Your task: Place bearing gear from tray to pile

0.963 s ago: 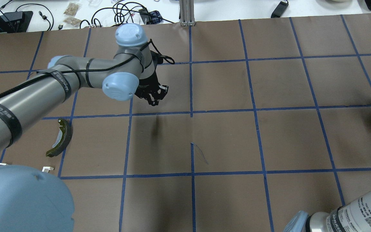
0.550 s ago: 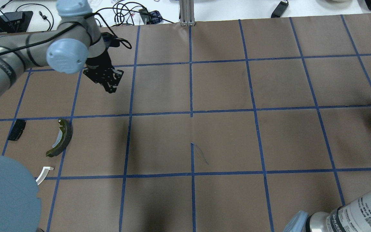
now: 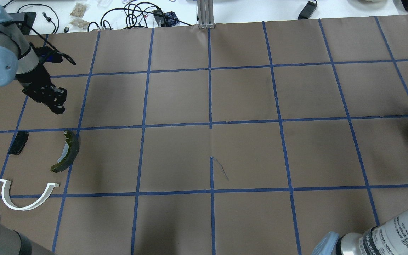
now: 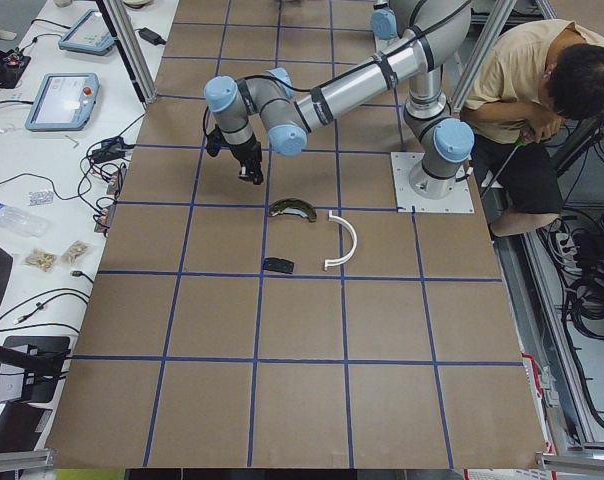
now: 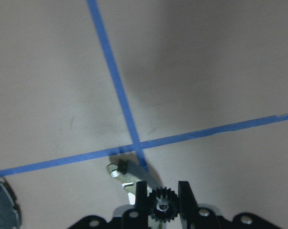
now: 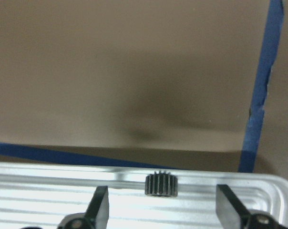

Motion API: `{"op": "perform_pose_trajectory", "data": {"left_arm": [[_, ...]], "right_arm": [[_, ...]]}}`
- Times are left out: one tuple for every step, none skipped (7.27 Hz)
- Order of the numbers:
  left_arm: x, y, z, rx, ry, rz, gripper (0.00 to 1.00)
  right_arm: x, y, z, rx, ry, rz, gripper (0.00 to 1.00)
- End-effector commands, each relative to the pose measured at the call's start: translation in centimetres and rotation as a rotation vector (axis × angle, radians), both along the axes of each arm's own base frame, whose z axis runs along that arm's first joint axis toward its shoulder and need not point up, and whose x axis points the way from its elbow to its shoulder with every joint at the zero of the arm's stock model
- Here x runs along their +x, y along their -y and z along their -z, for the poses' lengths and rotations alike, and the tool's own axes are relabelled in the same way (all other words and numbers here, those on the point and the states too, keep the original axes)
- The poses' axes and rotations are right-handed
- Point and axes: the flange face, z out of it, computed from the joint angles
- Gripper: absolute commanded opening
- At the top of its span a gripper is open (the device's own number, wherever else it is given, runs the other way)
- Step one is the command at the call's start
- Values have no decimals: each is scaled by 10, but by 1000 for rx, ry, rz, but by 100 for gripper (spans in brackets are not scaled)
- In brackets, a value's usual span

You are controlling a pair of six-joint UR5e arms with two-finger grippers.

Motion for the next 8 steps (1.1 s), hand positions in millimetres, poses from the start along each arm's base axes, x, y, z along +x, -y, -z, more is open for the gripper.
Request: {"op": "perform_pose_trajectory", "data": {"left_arm": [[46, -31, 32, 49, -22, -61, 0], [68, -41, 47, 44, -35, -39, 0], [86, -52, 61, 31, -38, -43, 0], [87, -55, 69, 12, -26, -49, 0], [83, -60, 77, 24, -34, -46, 0], [81, -62, 82, 26, -37, -46, 0], [77, -65, 85, 30, -43, -44, 0], [76, -68, 88, 36, -49, -46, 0]], "right_arm": [[5, -5, 8, 10, 15, -1, 80], [5, -5, 7, 10, 14, 4, 80], [4, -3, 4, 6, 8, -2, 68], [5, -4, 5, 10, 11, -3, 46], [4, -4, 3, 8, 7, -3, 25], [3, -4, 2, 9, 2, -1, 14], [2, -3, -1, 6, -4, 0, 4], [1, -2, -6, -5, -18, 8, 0]]}}
